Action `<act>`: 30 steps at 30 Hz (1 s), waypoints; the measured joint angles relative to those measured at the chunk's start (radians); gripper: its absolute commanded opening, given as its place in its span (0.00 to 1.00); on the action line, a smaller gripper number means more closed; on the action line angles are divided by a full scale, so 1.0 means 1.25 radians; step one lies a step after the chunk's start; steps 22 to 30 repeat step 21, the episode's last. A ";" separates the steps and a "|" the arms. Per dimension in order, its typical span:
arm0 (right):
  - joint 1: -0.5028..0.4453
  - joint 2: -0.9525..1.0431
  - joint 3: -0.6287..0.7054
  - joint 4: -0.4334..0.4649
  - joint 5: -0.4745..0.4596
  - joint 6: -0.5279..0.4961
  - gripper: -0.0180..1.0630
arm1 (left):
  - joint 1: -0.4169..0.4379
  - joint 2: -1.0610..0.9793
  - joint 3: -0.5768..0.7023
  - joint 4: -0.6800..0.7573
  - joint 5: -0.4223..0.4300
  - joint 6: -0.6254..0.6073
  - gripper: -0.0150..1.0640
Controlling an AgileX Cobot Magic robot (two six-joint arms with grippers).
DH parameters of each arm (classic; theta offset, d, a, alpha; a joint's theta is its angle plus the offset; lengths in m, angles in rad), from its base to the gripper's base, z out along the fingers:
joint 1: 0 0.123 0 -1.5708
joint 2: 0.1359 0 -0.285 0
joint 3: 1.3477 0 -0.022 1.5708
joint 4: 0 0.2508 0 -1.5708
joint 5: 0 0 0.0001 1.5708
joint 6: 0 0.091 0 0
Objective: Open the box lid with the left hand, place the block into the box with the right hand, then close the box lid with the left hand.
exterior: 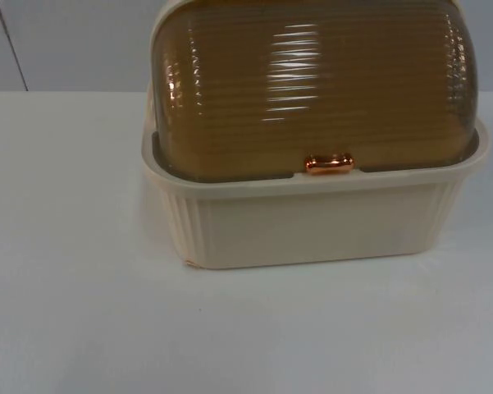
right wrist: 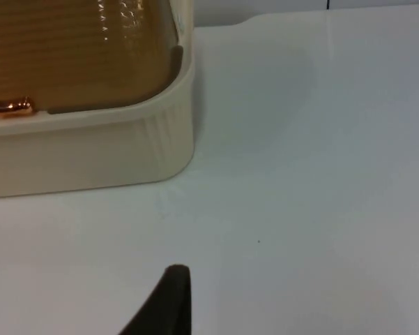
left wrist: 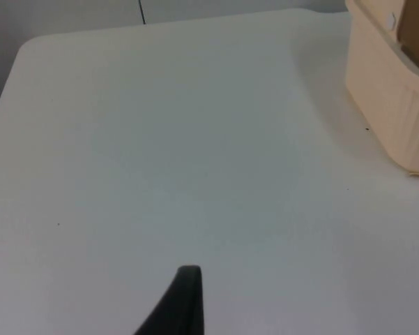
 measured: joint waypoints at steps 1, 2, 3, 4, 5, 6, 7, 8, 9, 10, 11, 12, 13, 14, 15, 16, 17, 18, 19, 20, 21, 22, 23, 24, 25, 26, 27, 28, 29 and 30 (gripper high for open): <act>0.000 0.000 0.000 0.000 0.000 0.000 0.98 | 0.000 0.000 0.000 0.000 0.000 0.000 0.96; 0.000 0.000 0.000 0.000 0.000 0.000 0.98 | 0.000 0.000 0.000 0.000 0.000 0.000 0.96; 0.000 0.000 0.000 0.000 0.000 -0.003 0.98 | 0.000 0.000 0.000 0.000 0.000 0.000 0.96; 0.000 0.000 0.000 0.000 0.000 -0.007 0.98 | 0.000 0.000 0.000 0.004 0.000 0.000 0.96; 0.000 0.000 0.000 0.000 0.000 -0.012 0.98 | 0.000 0.000 0.000 0.007 0.000 0.000 0.96; 0.000 0.000 0.000 0.000 0.000 -0.015 0.98 | 0.000 0.000 0.000 0.011 0.000 0.000 0.96; 0.000 0.000 0.000 0.000 0.000 -0.016 0.98 | 0.000 0.000 0.000 0.013 0.000 0.000 0.96; 0.000 0.000 0.000 0.000 0.000 -0.016 0.98 | 0.000 0.000 0.000 0.013 0.000 0.000 0.96; 0.000 0.000 0.000 0.000 0.000 -0.018 0.98 | 0.000 0.000 0.000 0.014 0.000 0.000 0.96; 0.000 0.000 0.000 0.000 0.000 -0.018 0.98 | 0.000 0.000 0.000 0.014 0.000 0.000 0.96; 0.000 0.000 0.000 0.000 0.000 -0.020 0.98 | 0.000 0.000 0.000 0.014 0.000 0.000 0.96; 0.000 0.000 0.000 -0.002 0.000 -0.021 0.98 | 0.000 0.000 0.000 0.014 0.000 0.000 0.96; 0.000 0.000 0.000 -0.002 0.000 -0.021 0.98 | 0.000 0.000 0.000 0.014 0.000 0.000 0.96; 0.000 0.000 0.000 -0.006 0.000 -0.021 0.98 | 0.000 0.000 0.000 0.014 0.000 0.000 0.96; 0.000 0.000 0.000 -0.006 0.000 -0.021 0.98 | 0.000 0.000 0.000 0.014 0.000 0.000 0.96; 0.000 0.000 0.000 -0.006 0.000 -0.021 0.98 | 0.000 0.000 0.000 0.014 0.000 -0.007 0.96; 0.000 0.000 0.000 -0.006 0.000 -0.021 0.98 | 0.000 0.000 0.000 0.014 0.000 -0.020 0.96; 0.000 0.000 0.000 -0.006 0.000 -0.021 0.98 | 0.000 0.000 0.000 0.014 0.000 -0.020 0.96; 0.000 0.000 0.000 -0.006 0.000 -0.021 0.98 | 0.000 0.000 0.000 0.014 0.000 -0.031 0.96; 0.000 0.000 0.000 -0.006 0.000 -0.021 0.98 | 0.000 0.000 0.000 0.014 0.000 -0.036 0.96; 0.000 0.000 0.000 -0.006 0.000 -0.021 0.98 | 0.000 0.000 0.000 0.014 0.000 -0.042 0.96; 0.000 0.000 0.000 -0.006 0.000 -0.021 0.98 | 0.000 0.000 0.000 0.014 0.000 -0.042 0.96; 0.000 0.000 0.000 -0.006 0.000 -0.021 0.98 | 0.000 0.000 0.000 0.014 0.000 -0.042 0.96; 0.000 0.000 0.000 -0.006 0.000 -0.021 0.98 | 0.000 0.000 0.000 0.014 0.000 -0.042 0.96; 0.000 0.000 0.000 -0.006 0.000 -0.021 0.98 | 0.000 0.000 0.000 0.014 0.000 -0.042 0.96; 0.000 0.000 0.000 -0.006 0.000 -0.021 0.98 | 0.000 0.000 0.000 0.014 0.000 -0.042 0.96; 0.000 0.000 0.000 -0.006 0.000 -0.021 0.98 | 0.000 0.000 0.000 0.014 0.000 -0.042 0.96; 0.000 0.000 0.000 -0.006 0.000 -0.021 0.98 | 0.000 0.000 0.000 0.014 0.000 -0.042 0.96; 0.000 0.000 0.000 -0.006 0.000 -0.021 0.98 | 0.000 0.000 0.000 0.014 0.000 -0.042 0.96; 0.000 0.000 0.000 -0.006 0.000 -0.021 0.98 | 0.000 0.000 0.000 0.014 0.000 -0.042 0.96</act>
